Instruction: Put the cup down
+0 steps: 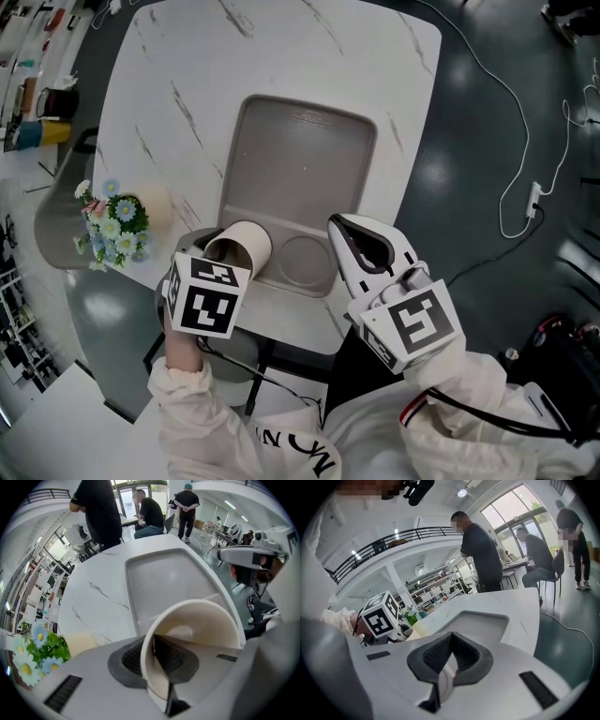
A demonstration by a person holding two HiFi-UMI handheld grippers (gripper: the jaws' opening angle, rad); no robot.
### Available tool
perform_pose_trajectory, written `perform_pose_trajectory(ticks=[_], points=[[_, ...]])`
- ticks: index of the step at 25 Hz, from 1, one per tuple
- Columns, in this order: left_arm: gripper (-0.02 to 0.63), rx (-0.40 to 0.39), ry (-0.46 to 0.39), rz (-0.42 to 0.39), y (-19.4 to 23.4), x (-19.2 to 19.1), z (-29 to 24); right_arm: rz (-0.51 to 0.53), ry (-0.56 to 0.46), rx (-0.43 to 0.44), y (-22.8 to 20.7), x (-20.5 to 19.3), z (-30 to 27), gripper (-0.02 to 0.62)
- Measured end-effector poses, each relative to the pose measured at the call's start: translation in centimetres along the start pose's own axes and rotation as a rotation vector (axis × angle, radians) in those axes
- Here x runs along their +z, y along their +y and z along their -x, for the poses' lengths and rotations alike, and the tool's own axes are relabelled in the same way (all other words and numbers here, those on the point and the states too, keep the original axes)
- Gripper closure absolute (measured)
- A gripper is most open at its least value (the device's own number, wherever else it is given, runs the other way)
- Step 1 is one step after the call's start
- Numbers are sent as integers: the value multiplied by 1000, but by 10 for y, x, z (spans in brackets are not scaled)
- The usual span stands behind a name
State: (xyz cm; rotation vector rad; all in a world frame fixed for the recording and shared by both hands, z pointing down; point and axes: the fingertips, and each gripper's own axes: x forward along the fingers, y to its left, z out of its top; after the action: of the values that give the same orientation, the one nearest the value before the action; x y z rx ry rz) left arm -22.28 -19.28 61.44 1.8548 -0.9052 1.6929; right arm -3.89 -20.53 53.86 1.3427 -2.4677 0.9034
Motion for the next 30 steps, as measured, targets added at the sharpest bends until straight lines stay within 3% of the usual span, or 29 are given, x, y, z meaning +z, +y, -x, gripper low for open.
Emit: perform_pose_trajectory(ticks=[11,30], points=[[557,-9,1,-38,-4,-1,1,-8,0,-2,-1,-3,5,591],[518,69,-41,-30,4,2,21,0,-6,-1,8,1,22,591]])
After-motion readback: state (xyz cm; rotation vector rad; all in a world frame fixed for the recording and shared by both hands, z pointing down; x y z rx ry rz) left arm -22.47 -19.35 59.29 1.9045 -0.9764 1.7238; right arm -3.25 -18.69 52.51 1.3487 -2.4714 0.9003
